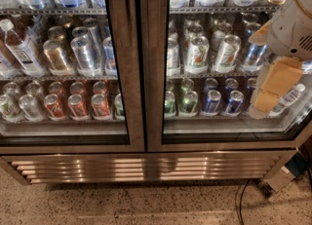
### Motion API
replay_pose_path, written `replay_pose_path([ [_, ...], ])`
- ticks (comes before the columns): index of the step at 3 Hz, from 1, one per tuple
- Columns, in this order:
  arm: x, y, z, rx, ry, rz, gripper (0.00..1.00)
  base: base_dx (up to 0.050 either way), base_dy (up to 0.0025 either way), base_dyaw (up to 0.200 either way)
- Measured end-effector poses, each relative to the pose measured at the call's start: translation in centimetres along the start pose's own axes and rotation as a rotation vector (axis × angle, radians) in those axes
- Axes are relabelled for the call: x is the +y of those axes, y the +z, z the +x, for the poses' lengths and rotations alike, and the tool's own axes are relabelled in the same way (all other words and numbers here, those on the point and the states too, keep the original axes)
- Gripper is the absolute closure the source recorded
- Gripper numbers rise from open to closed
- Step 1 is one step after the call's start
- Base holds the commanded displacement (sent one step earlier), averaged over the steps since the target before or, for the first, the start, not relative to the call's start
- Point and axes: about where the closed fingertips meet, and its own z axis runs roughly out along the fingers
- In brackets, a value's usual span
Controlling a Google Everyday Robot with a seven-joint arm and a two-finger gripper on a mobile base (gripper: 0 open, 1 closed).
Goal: Open right fridge door
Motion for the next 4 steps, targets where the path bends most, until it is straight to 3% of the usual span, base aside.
replay_pose_path([
  [1,-0.3,6.9,-2.2,-0.179,-0.021,-0.131,0.0,0.0,0.0,0.0],
  [2,1.8,11.6,-4.6,-0.443,-0.067,-0.201,0.0,0.0,0.0,0.0],
  [3,6.9,12.3,-7.3,-0.665,-0.112,-0.213,0.0,0.0,0.0,0.0],
  [4,10.1,11.7,-8.5,-0.756,-0.144,-0.236,0.0,0.0,0.0,0.0],
])
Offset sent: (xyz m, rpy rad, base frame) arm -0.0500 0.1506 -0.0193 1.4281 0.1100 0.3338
